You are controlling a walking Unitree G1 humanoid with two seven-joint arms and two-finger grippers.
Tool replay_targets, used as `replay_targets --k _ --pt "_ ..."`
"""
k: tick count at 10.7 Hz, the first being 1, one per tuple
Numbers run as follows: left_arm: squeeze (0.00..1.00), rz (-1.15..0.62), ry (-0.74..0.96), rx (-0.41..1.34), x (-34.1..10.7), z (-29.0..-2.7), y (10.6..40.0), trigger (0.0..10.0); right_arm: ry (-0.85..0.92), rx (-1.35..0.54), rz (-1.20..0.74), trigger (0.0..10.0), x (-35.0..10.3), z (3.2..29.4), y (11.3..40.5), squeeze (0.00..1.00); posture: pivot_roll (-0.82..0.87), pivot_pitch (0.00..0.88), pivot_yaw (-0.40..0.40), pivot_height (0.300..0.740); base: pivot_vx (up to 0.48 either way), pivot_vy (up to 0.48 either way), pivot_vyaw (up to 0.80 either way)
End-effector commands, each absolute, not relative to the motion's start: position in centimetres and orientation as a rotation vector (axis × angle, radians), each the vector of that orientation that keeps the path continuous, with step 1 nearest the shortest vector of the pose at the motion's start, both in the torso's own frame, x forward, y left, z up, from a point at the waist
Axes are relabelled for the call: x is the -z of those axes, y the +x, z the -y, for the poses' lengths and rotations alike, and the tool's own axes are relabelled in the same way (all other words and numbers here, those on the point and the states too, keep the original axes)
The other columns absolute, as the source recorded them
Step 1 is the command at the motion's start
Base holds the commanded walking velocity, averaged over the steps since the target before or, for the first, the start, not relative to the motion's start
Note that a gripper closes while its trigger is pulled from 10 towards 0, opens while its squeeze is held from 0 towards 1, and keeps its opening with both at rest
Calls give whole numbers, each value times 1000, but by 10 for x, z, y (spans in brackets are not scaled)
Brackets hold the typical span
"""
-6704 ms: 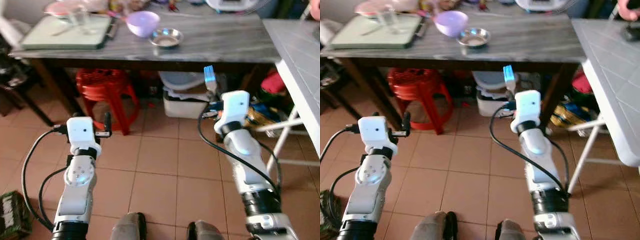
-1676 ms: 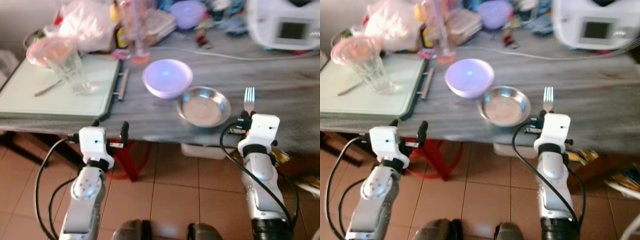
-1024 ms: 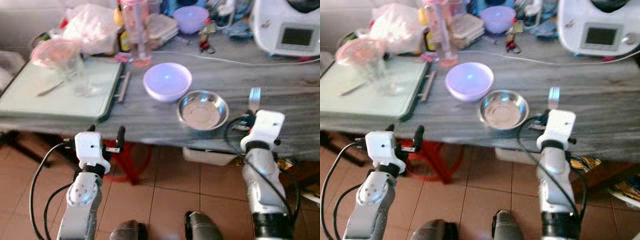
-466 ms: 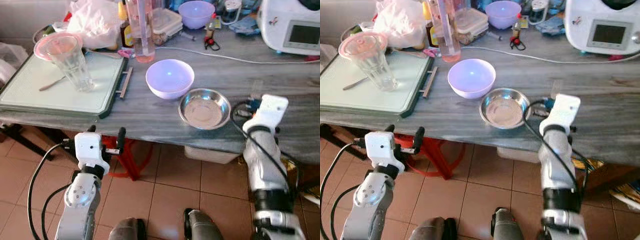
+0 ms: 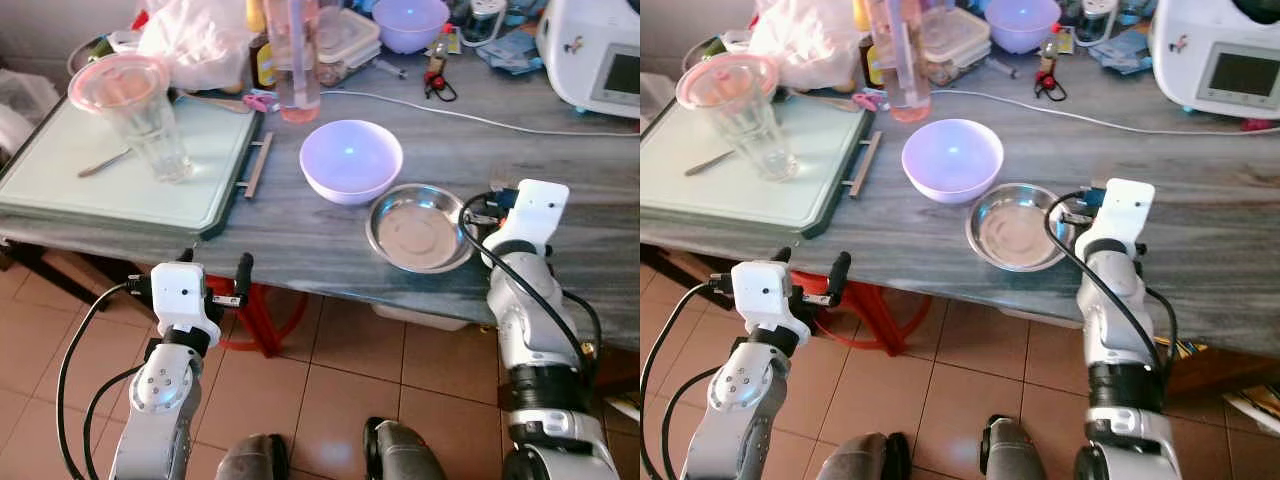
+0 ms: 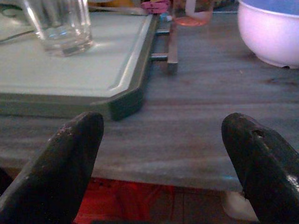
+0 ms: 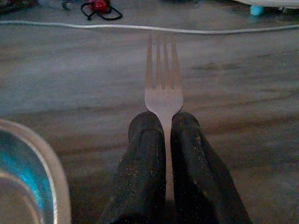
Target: Setting the table
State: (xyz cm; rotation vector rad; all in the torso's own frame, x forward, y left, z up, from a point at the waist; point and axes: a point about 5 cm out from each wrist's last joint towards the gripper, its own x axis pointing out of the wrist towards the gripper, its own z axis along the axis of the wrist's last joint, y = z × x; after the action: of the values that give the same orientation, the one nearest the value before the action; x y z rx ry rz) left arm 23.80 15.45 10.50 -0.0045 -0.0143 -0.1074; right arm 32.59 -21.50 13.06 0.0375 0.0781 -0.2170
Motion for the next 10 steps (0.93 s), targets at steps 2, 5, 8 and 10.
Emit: replay_targets --k 2,5,8,10 --pt "0 6 -3 103 -104 -157 237 10000 45 201 -309 10000 -80 211 301 0 46 187 88 740 0 0 0" --pt "0 8 -5 108 -105 -156 239 10000 27 187 -360 10000 -71 209 280 0 38 181 84 740 0 0 0" --pt "0 10 -5 110 -104 -155 240 10000 -8 212 -390 10000 -68 220 270 0 34 177 81 740 0 0 0" --pt "0 12 -5 109 -105 -156 241 10000 -20 270 -381 10000 -71 230 265 0 34 174 79 740 0 0 0"
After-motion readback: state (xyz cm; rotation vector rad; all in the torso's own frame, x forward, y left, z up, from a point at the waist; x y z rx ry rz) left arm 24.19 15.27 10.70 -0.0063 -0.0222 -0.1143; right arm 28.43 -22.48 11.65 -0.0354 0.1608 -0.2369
